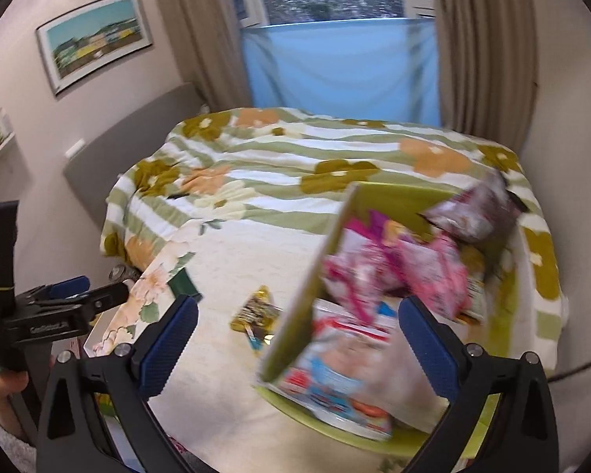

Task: Organize snacks
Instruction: 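Move both tools back toward the green pack and gold bag, then grasp the dark green pack with the left tool while the right tool grasps the gold Pillows bag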

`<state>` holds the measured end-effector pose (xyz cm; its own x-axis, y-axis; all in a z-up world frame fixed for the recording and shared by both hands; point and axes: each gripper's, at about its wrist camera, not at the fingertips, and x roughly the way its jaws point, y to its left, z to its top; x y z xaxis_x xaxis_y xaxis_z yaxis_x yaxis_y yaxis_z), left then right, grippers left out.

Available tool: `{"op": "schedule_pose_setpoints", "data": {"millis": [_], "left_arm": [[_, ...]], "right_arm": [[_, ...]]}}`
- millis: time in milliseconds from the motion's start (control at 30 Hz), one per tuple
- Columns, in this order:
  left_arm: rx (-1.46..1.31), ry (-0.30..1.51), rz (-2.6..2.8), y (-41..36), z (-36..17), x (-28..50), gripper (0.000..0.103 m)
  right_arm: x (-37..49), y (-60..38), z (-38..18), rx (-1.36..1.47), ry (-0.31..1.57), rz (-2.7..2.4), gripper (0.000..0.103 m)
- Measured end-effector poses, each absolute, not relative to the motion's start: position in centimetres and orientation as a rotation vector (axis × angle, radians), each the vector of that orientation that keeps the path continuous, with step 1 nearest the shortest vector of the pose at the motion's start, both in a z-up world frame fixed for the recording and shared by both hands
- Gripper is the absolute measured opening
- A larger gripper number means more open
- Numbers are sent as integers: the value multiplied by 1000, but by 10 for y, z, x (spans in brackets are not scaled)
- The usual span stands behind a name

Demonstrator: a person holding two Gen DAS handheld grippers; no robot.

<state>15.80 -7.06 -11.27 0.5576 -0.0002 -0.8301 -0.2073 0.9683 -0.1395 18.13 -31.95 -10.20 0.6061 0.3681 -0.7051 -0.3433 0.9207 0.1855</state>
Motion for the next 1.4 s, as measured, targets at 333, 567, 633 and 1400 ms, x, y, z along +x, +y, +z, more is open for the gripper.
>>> {"op": "schedule_pose_setpoints", "data": {"millis": [333,567,633,1400], "left_arm": [[-310,1093,163,-11,-167,206,102],[-370,1183,198,14,-221,249,102],[-384,1208,213,19,-237,261,102],[-162,1375,168,17,-306,289,55]], "right_arm": [[223,-235,-132,-39,912,499,102],[259,-193,-165,-133,1021,530,102],[267,-186,-176,-177,1070,542,102],[302,-134,-296,-852,1441,628,97]]}}
